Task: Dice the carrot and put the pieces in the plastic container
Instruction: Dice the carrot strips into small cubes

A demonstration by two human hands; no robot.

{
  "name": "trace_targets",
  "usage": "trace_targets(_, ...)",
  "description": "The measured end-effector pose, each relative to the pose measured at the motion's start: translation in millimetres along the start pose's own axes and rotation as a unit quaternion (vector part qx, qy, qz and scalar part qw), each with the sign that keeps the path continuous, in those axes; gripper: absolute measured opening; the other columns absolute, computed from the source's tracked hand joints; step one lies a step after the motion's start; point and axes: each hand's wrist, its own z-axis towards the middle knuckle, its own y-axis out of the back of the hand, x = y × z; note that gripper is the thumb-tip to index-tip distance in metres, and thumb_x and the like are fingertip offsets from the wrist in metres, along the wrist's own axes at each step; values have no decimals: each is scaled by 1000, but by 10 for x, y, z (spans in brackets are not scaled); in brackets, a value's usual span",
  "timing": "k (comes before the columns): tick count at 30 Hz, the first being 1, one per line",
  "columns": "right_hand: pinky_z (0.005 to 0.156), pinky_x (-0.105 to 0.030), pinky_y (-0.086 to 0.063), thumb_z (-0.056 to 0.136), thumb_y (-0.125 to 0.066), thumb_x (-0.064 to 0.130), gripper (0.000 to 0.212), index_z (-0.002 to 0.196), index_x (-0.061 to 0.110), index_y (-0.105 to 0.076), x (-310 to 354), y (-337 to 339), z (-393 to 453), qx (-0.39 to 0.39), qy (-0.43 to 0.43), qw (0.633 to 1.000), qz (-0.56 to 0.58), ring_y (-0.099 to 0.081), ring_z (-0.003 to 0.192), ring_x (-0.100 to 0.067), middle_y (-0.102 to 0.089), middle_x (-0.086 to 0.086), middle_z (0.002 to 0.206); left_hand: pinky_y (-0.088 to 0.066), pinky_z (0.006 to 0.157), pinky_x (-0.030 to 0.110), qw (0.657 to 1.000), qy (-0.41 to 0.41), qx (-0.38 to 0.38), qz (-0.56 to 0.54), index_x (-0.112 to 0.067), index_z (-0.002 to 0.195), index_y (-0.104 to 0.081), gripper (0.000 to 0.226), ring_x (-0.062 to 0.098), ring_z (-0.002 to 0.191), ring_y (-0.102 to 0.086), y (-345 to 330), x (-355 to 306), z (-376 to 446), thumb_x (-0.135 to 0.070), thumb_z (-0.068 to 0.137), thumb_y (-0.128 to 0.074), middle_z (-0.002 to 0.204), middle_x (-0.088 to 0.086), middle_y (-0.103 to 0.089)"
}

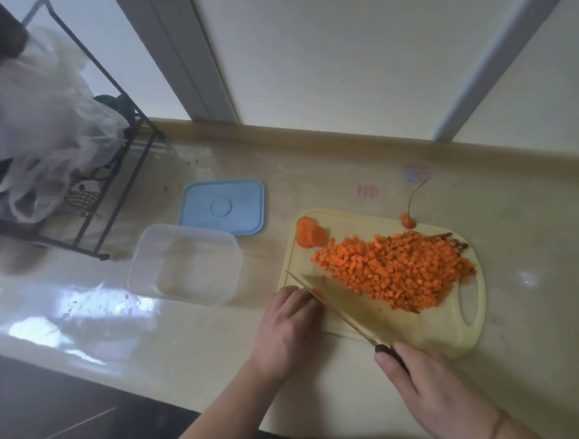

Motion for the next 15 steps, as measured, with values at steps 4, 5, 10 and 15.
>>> trace_targets(4,62,-41,-46,84,-10,81,53,72,36,-36,-40,45,15,14,3,1000,-13,-52,59,-11,-52,3,60,-51,89,36,1000,12,4,-8,-8,112,-74,25,30,102,-62,2,9,-10,-2,88,-76,117,3,-66)
trace_targets(5,61,-41,-46,84,-11,80,50,73,38,-36,-52,57,25,15,4,1000,-12,-52,58,-11,-52,3,60,-51,91,36,1000,15,8,-9,-7,113,-73,27,30,104,-61,1,13,-14,-1,87,-76,119,2,-65)
trace_targets(10,61,-43,-46,86,-12,79,54,73,34,-38,-98,46,92,41,-6,999,2,-52,59,-11,-52,3,60,-48,94,31,1000,10,11,-20,-5,112,-73,30,27,103,-59,-4,18,-9,4,84,-77,119,1,-63)
trace_targets(15,60,-42,-44,87,-10,77,61,68,29,-42,18,32,363,50,4,999,9,-52,59,-11,-53,3,59,-49,91,32,1000,7,9,-23,-4,113,-72,31,27,100,-57,-5,19,-15,3,84,-79,114,2,-63)
